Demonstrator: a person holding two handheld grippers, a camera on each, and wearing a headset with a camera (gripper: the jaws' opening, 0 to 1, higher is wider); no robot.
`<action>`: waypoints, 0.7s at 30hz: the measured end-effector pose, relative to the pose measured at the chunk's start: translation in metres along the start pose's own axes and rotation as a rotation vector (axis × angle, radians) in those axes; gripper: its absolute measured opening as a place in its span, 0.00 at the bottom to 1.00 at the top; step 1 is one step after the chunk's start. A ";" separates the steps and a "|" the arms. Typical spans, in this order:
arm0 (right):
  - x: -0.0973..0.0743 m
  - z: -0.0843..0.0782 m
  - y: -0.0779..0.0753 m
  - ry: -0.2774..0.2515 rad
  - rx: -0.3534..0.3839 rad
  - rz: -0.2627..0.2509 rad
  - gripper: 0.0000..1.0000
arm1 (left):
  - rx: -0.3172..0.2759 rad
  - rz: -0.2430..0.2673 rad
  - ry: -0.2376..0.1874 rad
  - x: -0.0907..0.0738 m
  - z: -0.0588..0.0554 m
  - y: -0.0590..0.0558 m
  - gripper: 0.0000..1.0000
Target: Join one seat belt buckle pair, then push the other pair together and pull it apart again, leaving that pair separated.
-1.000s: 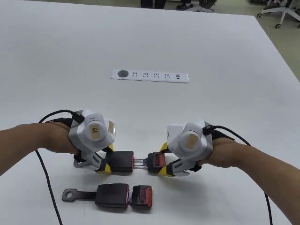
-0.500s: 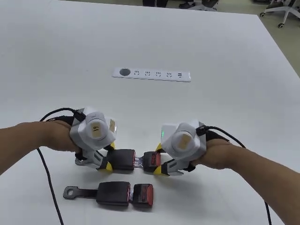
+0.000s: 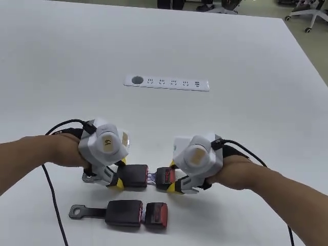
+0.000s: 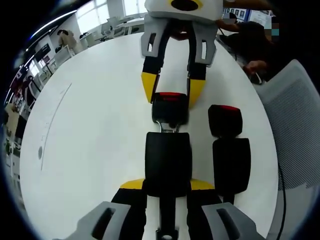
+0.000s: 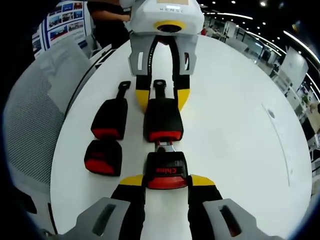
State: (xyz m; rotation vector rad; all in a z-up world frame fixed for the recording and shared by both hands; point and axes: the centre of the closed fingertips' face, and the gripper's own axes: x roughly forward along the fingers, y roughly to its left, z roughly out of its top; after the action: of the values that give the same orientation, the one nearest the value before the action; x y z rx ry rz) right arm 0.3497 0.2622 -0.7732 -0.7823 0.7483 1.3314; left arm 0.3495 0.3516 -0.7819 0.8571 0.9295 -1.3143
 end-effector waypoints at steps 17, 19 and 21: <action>0.006 0.009 0.004 0.022 0.017 0.003 0.27 | -0.001 0.002 0.042 0.000 0.000 0.000 0.30; 0.007 0.009 0.004 0.025 0.016 0.000 0.27 | 0.003 0.001 0.044 0.000 0.000 0.000 0.30; 0.007 0.008 0.004 0.023 0.016 -0.002 0.27 | 0.001 0.002 0.042 0.000 0.000 0.000 0.30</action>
State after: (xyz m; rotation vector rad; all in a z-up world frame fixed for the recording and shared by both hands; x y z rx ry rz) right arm 0.3471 0.2731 -0.7745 -0.7870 0.7753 1.3149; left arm 0.3497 0.3521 -0.7817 0.8896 0.9607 -1.2989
